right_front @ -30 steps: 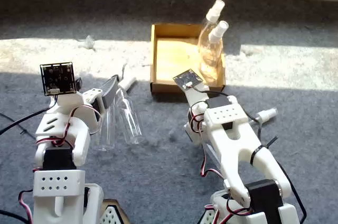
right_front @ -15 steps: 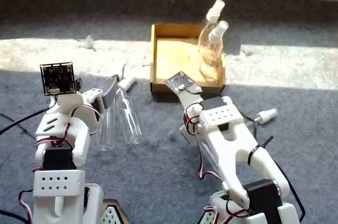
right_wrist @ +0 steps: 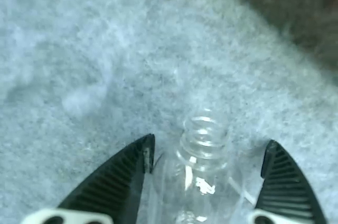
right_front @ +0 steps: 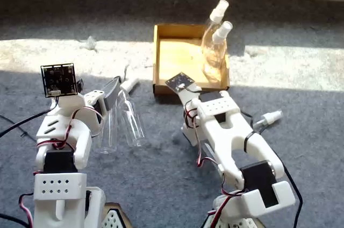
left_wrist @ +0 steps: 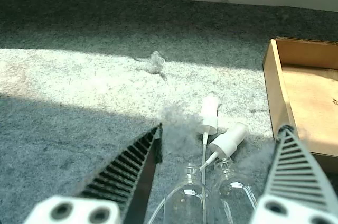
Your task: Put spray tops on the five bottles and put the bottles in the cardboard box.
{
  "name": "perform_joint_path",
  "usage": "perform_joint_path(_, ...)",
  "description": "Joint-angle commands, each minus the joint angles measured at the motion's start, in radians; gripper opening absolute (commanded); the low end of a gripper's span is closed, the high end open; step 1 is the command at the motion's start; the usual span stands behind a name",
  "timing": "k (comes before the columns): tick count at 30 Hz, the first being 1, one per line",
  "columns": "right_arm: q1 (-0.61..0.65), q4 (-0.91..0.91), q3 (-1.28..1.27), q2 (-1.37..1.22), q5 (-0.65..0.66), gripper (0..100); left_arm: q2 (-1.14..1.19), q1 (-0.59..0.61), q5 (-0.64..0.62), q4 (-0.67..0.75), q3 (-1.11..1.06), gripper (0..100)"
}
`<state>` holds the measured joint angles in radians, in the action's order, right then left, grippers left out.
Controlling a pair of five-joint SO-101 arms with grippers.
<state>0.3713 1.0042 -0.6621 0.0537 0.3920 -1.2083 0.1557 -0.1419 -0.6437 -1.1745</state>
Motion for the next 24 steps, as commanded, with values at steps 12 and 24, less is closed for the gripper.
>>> perform_joint_path(12, 0.004, -0.01, 0.035, 0.001, 0.002, 19.3, 0.001, -0.015, -0.008, 0.02, 0.008, 30)
perform_joint_path(24, 0.007, -0.004, 0.035, 0.007, 0.002, 31.0, 0.002, -0.015, -0.008, 0.02, 0.008, 30)
